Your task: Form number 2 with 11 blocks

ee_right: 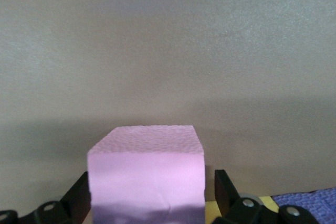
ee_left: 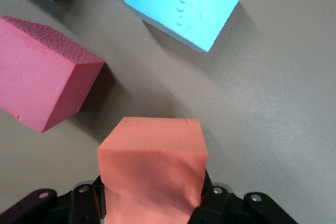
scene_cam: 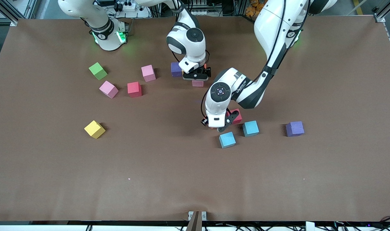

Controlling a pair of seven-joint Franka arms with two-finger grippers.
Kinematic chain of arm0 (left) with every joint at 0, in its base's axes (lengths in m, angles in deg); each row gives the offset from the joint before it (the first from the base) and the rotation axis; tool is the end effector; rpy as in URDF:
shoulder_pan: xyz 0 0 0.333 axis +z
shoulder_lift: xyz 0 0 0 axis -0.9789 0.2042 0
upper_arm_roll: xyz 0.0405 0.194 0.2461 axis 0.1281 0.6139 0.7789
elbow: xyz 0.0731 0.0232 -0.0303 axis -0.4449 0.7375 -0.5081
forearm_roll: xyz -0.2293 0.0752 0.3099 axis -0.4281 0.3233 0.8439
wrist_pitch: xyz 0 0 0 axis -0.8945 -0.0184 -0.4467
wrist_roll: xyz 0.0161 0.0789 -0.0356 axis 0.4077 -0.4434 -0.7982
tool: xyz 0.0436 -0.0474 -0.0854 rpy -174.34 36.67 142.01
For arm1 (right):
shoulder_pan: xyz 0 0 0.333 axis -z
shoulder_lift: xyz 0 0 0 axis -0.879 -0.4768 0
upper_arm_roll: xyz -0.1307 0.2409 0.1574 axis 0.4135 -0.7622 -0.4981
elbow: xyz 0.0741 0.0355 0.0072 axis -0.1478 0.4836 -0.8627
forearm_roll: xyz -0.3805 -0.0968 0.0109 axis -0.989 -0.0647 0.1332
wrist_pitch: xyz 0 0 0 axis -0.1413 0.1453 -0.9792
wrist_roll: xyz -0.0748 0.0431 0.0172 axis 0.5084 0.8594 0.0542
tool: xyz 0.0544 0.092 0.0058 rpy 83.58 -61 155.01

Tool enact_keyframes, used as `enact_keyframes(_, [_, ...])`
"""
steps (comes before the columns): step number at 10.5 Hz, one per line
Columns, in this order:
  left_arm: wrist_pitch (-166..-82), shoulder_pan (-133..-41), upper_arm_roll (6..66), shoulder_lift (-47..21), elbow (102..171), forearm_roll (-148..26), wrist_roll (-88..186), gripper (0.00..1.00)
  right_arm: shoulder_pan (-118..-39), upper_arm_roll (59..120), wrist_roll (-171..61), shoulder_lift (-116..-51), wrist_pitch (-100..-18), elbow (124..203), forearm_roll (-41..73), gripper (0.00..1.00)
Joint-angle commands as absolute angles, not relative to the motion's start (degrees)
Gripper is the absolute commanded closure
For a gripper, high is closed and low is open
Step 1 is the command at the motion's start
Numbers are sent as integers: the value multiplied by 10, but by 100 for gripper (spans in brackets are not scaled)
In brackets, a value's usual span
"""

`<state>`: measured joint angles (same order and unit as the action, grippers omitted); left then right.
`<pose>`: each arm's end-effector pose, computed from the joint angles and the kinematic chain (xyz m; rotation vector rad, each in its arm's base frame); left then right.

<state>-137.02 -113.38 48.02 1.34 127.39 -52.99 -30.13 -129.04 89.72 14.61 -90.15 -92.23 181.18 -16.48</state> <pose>0.5308 -0.4526 0.2262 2.8714 1.2219 -0.1213 0.2836 0.5325 0.1892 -3.1022 0.1397 -0.0435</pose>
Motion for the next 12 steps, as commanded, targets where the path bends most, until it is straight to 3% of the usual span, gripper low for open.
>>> enact_keyframes(1, [-1359,-1135,482,0,1284,-539,-295,94,-1296,910,160,-863,-889,1812,-173,0])
enact_keyframes(5, [-1354,-1144,478,-9,1284,-541,-298,94,-1295,934,156,-818,-858,1814,-173,0])
enact_keyframes(8, [-1354,-1150,462,-9,1298,-540,-286,95,-1292,981,71,-775,-782,1826,-176,0])
enact_keyframes(12, [-1356,-1150,430,-35,1339,-534,-226,95,-1291,1052,-59,-706,-771,1926,-211,0])
